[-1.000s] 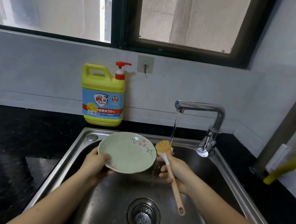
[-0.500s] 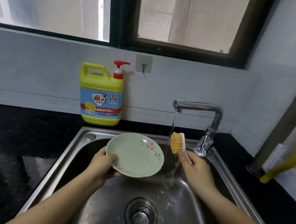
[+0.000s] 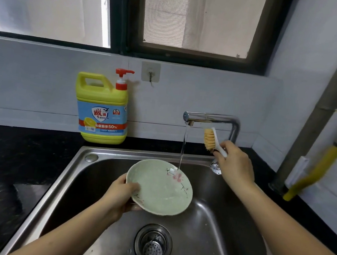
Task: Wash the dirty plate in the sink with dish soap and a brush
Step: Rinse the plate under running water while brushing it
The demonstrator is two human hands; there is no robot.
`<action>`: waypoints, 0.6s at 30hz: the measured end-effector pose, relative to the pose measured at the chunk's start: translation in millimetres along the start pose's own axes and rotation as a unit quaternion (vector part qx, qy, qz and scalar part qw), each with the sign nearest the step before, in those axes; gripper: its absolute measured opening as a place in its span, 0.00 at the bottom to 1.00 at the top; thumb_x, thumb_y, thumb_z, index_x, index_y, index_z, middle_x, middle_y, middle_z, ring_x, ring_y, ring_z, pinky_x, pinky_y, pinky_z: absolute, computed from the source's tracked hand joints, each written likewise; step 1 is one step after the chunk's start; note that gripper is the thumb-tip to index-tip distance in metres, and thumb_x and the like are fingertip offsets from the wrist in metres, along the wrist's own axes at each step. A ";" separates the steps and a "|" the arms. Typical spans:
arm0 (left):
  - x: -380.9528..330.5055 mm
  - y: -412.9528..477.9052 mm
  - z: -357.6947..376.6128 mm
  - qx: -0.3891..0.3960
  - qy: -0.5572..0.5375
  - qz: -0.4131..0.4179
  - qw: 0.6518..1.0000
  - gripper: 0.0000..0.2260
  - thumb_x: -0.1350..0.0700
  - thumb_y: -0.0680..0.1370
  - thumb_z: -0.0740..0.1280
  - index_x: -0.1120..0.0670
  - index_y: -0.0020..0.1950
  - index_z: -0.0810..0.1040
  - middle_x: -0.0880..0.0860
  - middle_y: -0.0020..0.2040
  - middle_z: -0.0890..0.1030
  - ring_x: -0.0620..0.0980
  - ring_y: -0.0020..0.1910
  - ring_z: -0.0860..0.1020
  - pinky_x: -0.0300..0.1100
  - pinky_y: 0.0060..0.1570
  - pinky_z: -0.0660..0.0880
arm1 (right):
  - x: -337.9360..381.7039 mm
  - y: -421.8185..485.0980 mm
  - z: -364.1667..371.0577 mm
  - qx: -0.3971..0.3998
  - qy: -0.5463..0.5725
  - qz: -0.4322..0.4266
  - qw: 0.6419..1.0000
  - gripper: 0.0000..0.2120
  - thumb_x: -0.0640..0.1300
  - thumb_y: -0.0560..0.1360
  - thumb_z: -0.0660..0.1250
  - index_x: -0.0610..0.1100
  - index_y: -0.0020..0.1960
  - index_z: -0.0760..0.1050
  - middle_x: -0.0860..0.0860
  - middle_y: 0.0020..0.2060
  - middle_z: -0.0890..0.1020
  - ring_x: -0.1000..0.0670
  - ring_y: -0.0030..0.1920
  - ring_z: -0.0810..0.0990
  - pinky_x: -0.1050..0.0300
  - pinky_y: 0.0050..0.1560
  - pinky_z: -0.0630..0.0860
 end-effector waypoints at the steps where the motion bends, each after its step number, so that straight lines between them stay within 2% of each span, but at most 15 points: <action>1: -0.2 -0.1 1.6 0.002 -0.005 -0.002 1.000 0.19 0.69 0.75 0.58 0.54 0.62 0.73 0.59 0.49 0.80 0.57 0.41 0.80 0.49 0.33 0.80 | -1.8 2.3 0.4 -0.003 0.001 0.000 1.000 0.04 0.46 0.77 0.65 0.47 0.51 0.74 0.51 0.41 0.79 0.49 0.39 0.76 0.58 0.35 0.65; 5: -1.8 0.9 8.5 0.005 -0.027 -0.006 1.000 0.17 0.69 0.76 0.58 0.54 0.61 0.73 0.59 0.49 0.80 0.57 0.42 0.80 0.48 0.31 0.80 | -5.9 6.6 2.0 -0.013 0.017 -0.003 1.000 0.02 0.45 0.77 0.66 0.46 0.47 0.76 0.51 0.37 0.77 0.49 0.38 0.76 0.58 0.35 0.66; 9: -0.6 3.8 13.4 0.006 -0.040 -0.004 0.999 0.17 0.68 0.77 0.58 0.55 0.63 0.72 0.59 0.50 0.80 0.58 0.45 0.80 0.52 0.37 0.82 | -8.8 9.5 2.6 -0.013 0.033 0.007 0.999 0.02 0.45 0.77 0.66 0.47 0.46 0.75 0.51 0.37 0.76 0.49 0.37 0.75 0.58 0.33 0.65; 12: 0.1 3.3 15.1 0.001 -0.051 -0.009 0.999 0.15 0.67 0.78 0.58 0.54 0.62 0.71 0.58 0.50 0.79 0.57 0.44 0.80 0.48 0.31 0.81 | -10.7 14.2 0.2 -0.019 0.032 0.014 0.999 0.03 0.46 0.77 0.66 0.47 0.47 0.76 0.49 0.37 0.78 0.48 0.38 0.77 0.55 0.37 0.71; 14: 0.1 2.5 14.4 -0.002 -0.053 -0.011 0.999 0.15 0.67 0.78 0.58 0.54 0.62 0.72 0.58 0.49 0.79 0.56 0.43 0.80 0.47 0.30 0.81 | -9.5 14.9 -0.5 -0.018 0.021 0.013 1.000 0.04 0.46 0.77 0.66 0.47 0.49 0.77 0.49 0.38 0.79 0.47 0.39 0.78 0.53 0.39 0.75; 18: -0.1 0.0 11.8 -0.003 -0.059 -0.016 0.998 0.15 0.67 0.79 0.58 0.54 0.61 0.72 0.57 0.48 0.80 0.55 0.42 0.80 0.45 0.28 0.80 | -9.0 17.0 -1.0 -0.020 0.006 0.027 0.999 0.04 0.47 0.77 0.66 0.47 0.49 0.77 0.49 0.39 0.80 0.47 0.39 0.78 0.54 0.39 0.73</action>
Point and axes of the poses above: each hand's wrist, its own y-axis towards the middle knuckle, its own z-axis out of the palm, x = y × z, the point moved 6 cm from there along y, towards the middle knuckle
